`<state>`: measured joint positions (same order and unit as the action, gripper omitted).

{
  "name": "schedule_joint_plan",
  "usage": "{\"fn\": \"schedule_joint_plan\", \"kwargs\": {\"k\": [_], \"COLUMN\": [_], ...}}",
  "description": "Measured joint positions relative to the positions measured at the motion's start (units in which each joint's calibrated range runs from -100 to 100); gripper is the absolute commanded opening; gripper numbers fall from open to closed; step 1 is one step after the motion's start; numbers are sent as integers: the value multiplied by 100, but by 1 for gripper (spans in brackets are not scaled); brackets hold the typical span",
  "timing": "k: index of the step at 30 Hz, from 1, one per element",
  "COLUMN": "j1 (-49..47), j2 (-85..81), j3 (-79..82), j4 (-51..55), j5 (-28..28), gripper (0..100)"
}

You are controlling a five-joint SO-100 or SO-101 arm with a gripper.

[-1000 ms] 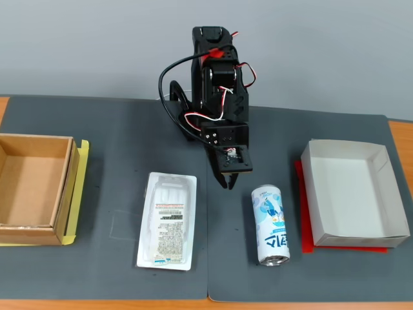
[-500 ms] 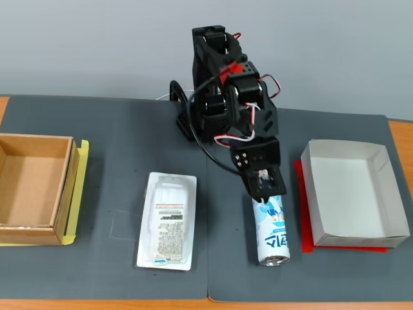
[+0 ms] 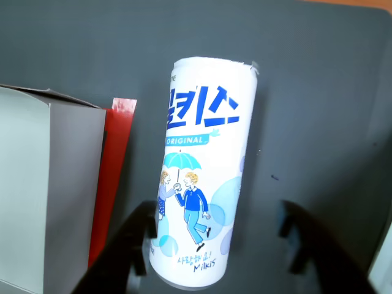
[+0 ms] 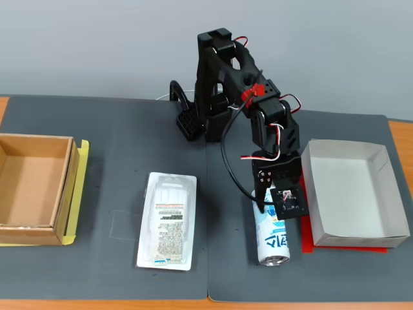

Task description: Pick the can and put it in the brown box

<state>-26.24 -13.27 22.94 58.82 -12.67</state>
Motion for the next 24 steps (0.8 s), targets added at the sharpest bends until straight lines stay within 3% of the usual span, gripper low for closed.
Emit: {"fn": "schedule_joint_plan", "kwargs": {"k": [5,24], "j1": [-111,-599], "j2": [304,1513], "j3": [0,-870], "j4": [0,-35], "j5": [-34,-239], "gripper": [45,46]}}
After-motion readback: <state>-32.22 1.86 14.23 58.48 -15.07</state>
